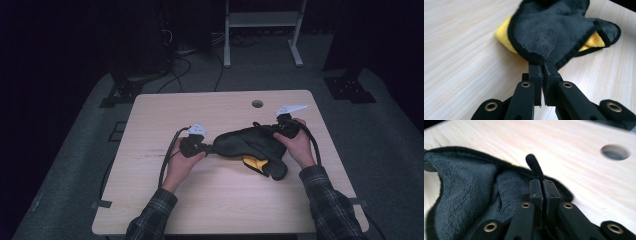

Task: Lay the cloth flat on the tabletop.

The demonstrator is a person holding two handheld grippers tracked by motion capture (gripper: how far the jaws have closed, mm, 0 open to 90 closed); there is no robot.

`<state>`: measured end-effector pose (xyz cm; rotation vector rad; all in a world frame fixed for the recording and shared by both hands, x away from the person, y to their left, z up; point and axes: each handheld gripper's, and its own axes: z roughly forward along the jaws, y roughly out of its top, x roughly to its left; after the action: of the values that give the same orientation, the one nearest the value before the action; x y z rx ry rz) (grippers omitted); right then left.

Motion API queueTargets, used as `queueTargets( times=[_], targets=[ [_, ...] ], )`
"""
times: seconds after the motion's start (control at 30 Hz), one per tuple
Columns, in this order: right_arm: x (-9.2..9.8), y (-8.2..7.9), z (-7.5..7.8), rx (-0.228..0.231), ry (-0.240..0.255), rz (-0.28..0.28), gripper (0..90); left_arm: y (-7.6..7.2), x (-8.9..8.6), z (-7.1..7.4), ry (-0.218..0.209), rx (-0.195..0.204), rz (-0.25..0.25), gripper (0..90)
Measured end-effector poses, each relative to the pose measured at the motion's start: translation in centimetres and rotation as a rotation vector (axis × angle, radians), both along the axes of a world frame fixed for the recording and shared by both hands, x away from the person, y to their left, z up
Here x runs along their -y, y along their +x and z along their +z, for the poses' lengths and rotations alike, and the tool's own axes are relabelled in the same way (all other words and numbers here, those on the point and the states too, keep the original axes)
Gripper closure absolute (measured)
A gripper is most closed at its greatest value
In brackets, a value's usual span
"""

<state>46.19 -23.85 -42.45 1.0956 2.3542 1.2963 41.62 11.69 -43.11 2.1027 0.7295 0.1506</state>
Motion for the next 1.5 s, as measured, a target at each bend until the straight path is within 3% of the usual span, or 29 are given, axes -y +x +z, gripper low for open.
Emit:
queueTargets(
  times=[0.2, 0.43, 0.73, 0.9, 1.13, 1.17, 1.27, 1.5],
  targets=[
    [2.5, -1.2, 2.3, 0.056, 0.063, -0.040, 86.4, 0.2, -2.0, 1.0, -0.012, 0.014, 0.037, 85.9],
    [4.5, -2.5, 4.2, 0.109, 0.095, -0.069, 86.5, 0.4, -3.7, 2.2, -0.026, 0.038, 0.074, 86.0],
    [6.3, -3.8, 7.0, 0.185, 0.128, -0.085, 86.7, 0.2, -5.9, 5.8, -0.037, 0.115, 0.107, 85.9],
    [6.8, -4.5, 8.3, 0.217, 0.143, -0.087, 86.7, -0.1, -6.5, 7.0, -0.037, 0.144, 0.115, 85.9],
    [6.9, -5.7, 11.2, 0.293, 0.160, -0.074, 86.8, -0.7, -7.5, 10.7, -0.059, 0.225, 0.130, 86.0],
    [6.9, -5.7, 11.2, 0.293, 0.160, -0.074, 86.8, -0.7, -7.5, 10.7, -0.059, 0.225, 0.130, 86.0],
    [6.7, -6.6, 12.5, 0.331, 0.163, -0.062, 86.8, -1.6, -7.8, 12.4, -0.063, 0.267, 0.126, 86.0],
    [6.6, -8.7, 14.4, 0.405, 0.176, -0.041, 86.8, -3.2, -8.1, 14.0, -0.065, 0.306, 0.110, 86.0]
  ],
)
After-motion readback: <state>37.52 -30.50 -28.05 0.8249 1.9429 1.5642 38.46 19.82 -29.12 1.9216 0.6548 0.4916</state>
